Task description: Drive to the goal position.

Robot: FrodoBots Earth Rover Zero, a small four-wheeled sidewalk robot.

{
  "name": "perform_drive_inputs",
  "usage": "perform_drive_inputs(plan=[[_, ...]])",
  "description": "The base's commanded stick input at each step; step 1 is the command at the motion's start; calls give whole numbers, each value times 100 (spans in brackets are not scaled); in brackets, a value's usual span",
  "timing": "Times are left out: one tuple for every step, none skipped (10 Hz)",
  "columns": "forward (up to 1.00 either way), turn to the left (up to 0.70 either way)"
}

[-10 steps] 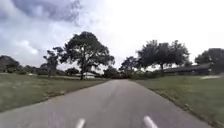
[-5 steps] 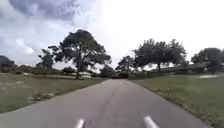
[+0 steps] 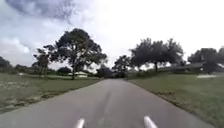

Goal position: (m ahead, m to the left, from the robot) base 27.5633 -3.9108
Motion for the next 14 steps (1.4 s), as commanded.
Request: perform_drive_inputs(plan=[[69, 3], [69, 3], [69, 3], [69, 3], [69, 3], [69, 3], [69, 3], [69, 3], [69, 3], [69, 3], [69, 3], [69, 3], [69, 3], [69, 4]])
